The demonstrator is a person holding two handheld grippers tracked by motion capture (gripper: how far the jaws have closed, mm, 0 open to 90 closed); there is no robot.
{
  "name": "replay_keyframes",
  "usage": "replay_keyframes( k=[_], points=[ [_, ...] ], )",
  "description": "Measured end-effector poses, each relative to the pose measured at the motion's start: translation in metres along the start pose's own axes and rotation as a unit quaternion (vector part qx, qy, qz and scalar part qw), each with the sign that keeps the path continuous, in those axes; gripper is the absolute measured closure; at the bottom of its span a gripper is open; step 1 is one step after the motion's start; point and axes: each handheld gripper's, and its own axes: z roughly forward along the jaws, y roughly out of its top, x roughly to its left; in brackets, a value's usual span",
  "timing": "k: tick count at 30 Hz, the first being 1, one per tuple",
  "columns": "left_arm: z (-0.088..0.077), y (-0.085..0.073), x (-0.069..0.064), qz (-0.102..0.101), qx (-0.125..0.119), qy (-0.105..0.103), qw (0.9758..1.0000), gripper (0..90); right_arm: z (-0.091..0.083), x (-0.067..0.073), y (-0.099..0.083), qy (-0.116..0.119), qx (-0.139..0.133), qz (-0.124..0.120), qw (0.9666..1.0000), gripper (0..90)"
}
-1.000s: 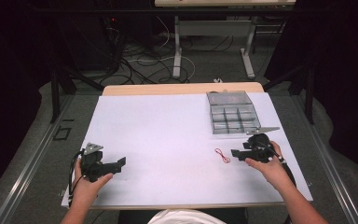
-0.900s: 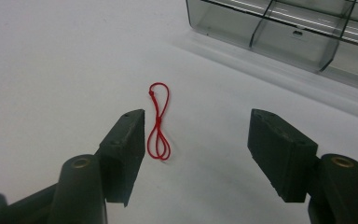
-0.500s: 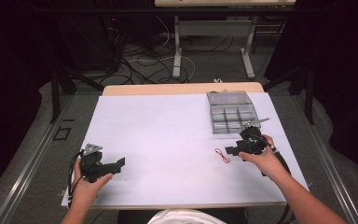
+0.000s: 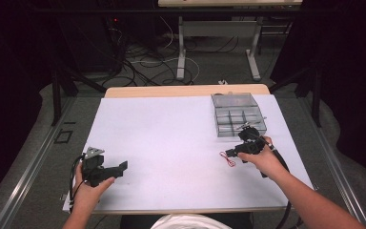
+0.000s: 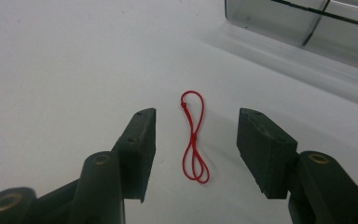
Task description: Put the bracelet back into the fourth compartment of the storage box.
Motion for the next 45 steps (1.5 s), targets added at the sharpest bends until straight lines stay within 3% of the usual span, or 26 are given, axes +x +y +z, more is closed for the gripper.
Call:
replay_keyframes(
  k=[8, 10, 11, 14, 15, 16, 20, 22, 35, 37, 38, 41, 42, 45],
  points=[
    [0.0, -0.001, 0.0, -0.002, -0.004, 0.0, 1.0, 1.7, 0.008, -0.002, 0.001, 0.003, 0.001, 0.013, 0.9999, 52.9],
    [0.001, -0.001, 0.0, -0.002, -0.004, 0.001, 1.0, 1.8, 0.009, -0.002, 0.003, 0.003, 0.015, 0.018, 0.9997, 55.0],
    [0.001, -0.001, 0.0, -0.002, -0.004, 0.001, 1.0, 1.8, 0.01, -0.001, 0.004, 0.003, 0.021, 0.032, 0.9993, 57.4],
    [0.001, -0.001, 0.0, -0.003, -0.005, 0.001, 1.0, 1.8, 0.012, -0.001, 0.004, 0.004, 0.02, 0.022, 0.9995, 59.2],
    [0.001, -0.001, 0.0, -0.003, -0.005, 0.001, 1.0, 1.8, 0.014, -0.001, 0.004, 0.01, 0.007, 0.027, 0.9996, 60.2],
    [0.001, -0.001, 0.0, -0.003, -0.005, 0.001, 1.0, 1.8, 0.013, 0.0, 0.005, 0.0, 0.029, 0.025, 0.9993, 61.1],
    [0.0, -0.001, 0.0, -0.004, -0.003, 0.0, 1.0, 1.8, 0.016, 0.002, 0.006, -0.003, 0.039, 0.029, 0.9988, 65.0],
    [0.0, -0.001, 0.0, -0.005, -0.002, 0.0, 1.0, 1.8, 0.017, 0.003, 0.007, -0.008, 0.054, 0.045, 0.9975, 66.7],
    [0.002, -0.001, 0.001, -0.005, -0.001, 0.0, 1.0, 1.8, 0.031, -0.001, 0.008, -0.012, 0.074, 0.04, 0.9963, 75.0],
    [0.002, -0.001, 0.002, -0.003, 0.001, 0.0, 1.0, 1.8, 0.035, -0.001, 0.007, -0.007, 0.061, 0.038, 0.9974, 76.0],
    [0.002, -0.001, 0.002, -0.003, 0.001, 0.001, 1.0, 1.8, 0.035, -0.001, 0.008, -0.013, 0.074, 0.037, 0.9965, 76.4],
    [0.002, -0.002, 0.002, -0.007, -0.001, 0.001, 1.0, 1.8, 0.038, 0.0, 0.006, -0.014, 0.071, 0.037, 0.9967, 77.2],
    [0.002, -0.002, 0.002, -0.007, -0.001, 0.001, 1.0, 1.8, 0.035, 0.0, 0.01, -0.033, 0.121, 0.017, 0.9919, 77.9],
    [0.002, -0.002, 0.002, -0.007, 0.001, 0.002, 1.0, 2.0, 0.04, 0.001, 0.008, -0.028, 0.103, 0.029, 0.9938, 78.7]
  ],
)
